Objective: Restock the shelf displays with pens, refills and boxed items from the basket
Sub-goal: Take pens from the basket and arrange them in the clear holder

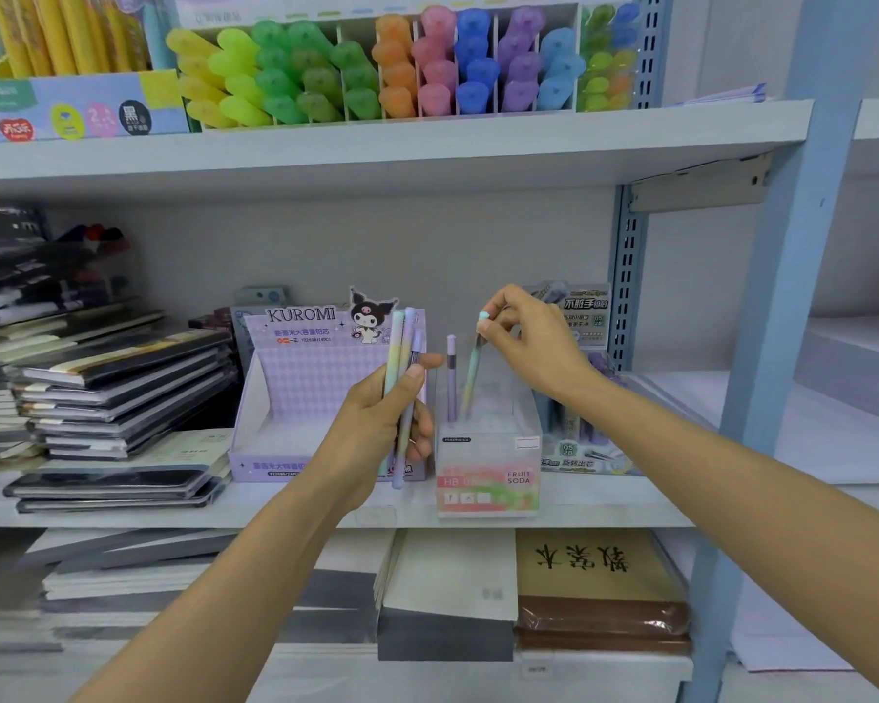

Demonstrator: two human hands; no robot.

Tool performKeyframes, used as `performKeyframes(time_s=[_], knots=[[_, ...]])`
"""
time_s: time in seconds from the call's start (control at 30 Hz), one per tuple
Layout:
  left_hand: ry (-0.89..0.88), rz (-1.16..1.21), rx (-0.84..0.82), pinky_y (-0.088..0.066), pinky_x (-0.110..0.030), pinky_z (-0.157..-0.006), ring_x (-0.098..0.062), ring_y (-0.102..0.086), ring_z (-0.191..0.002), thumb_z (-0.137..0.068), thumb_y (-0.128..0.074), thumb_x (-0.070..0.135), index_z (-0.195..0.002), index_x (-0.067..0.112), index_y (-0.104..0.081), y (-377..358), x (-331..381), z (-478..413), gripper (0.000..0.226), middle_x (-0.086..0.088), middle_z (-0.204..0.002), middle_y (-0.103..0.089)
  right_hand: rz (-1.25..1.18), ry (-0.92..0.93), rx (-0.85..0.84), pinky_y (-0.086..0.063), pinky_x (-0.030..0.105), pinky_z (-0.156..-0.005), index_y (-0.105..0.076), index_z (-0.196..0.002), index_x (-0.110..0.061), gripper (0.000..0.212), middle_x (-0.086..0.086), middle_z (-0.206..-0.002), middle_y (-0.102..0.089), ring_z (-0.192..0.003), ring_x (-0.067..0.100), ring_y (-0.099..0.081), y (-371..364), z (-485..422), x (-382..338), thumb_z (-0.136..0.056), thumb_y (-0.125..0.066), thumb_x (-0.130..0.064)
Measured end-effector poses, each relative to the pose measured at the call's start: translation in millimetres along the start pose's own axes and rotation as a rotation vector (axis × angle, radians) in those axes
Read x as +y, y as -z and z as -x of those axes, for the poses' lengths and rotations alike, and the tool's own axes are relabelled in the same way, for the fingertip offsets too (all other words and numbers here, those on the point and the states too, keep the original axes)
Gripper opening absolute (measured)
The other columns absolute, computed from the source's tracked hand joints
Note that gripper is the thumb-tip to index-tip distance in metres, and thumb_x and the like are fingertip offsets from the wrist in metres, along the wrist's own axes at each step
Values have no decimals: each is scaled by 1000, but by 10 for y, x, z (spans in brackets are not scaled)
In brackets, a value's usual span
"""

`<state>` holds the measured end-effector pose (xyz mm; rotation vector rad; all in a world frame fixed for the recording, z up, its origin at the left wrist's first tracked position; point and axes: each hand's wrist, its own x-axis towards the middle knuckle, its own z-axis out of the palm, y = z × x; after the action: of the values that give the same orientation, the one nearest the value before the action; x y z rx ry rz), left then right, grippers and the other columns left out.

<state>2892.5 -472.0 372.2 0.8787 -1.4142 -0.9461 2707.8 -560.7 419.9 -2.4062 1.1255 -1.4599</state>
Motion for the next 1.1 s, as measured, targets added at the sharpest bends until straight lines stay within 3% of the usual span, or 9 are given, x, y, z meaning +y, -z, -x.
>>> performKeyframes(time_s=[0.07, 0.23, 0.5, 0.7, 0.83, 0.87, 0.97, 1.1], knots=[[3, 3, 2, -46, -26, -48, -19, -52, -48, -99, -49, 38, -116, 30, -67, 5, -4, 8, 26, -5, -58, -55, 9, -2, 2, -36, 19, -60, -58, -95, -6, 10, 2, -82, -73, -57, -7, -53, 25, -11, 1, -94, -58, -16], [-10, -13, 10, -41, -24, -43, -15, -44, -44, -100, -48, 38, -120, 30, -64, -13, -3, 5, 28, 0, -57, -47, -33, -20, 25, -47, 30, -77, -59, -94, -7, 9, 2, -81, -75, -79, 18, -66, 27, -32, -9, -94, -59, -16], [13, -41, 26, -36, -22, -42, -12, -36, -45, -101, -45, 38, -121, 27, -63, -5, -38, 12, 28, 3, -59, -40, -38, -7, -19, -40, 20, -66, -58, -95, -6, 9, 2, -82, -75, -77, 15, -64, -28, 3, 11, -95, -58, -15], [20, -72, 33, -34, -22, -39, -11, -34, -43, -101, -47, 35, -112, 20, -65, -13, -72, 2, 25, 5, -58, -42, -25, -14, -53, -46, 30, -74, -59, -98, -7, 10, 4, -82, -74, -82, 17, -64, -64, -18, -24, -95, -58, -16], [38, -81, 38, -35, -21, -40, -10, -34, -42, -101, -47, 35, -107, 12, -63, -16, -66, 3, 28, 5, -57, -44, -25, -19, -14, -42, 30, -62, -52, -104, -13, 14, 4, -73, -71, -56, 7, -52, -95, -21, 7, -93, -59, -17], [34, -80, 32, -34, -21, -40, -10, -34, -42, -101, -46, 35, -105, 11, -64, -14, -62, 7, 30, 4, -57, -44, -29, -9, 6, -41, 28, -62, -53, -101, -13, 13, 3, -75, -70, -59, 5, -53, -90, -24, 15, -92, -61, -16], [21, -88, 24, -33, -24, -41, -12, -35, -42, -101, -47, 37, -100, 13, -69, -12, -40, 25, 33, 2, -58, -45, 46, 28, 15, -43, 30, -80, -62, -94, -15, 9, -3, -88, -66, -91, 12, -53, -96, -38, 30, -88, -68, -19], [28, -86, 38, -34, -23, -40, -13, -40, -40, -100, -47, 38, -102, 14, -70, -32, 10, 45, 34, 1, -58, -50, 254, 16, 6, -37, 31, -83, -70, -92, -18, 8, 4, -99, -60, -107, 20, -45, -77, -78, 11, -86, -70, -24]])
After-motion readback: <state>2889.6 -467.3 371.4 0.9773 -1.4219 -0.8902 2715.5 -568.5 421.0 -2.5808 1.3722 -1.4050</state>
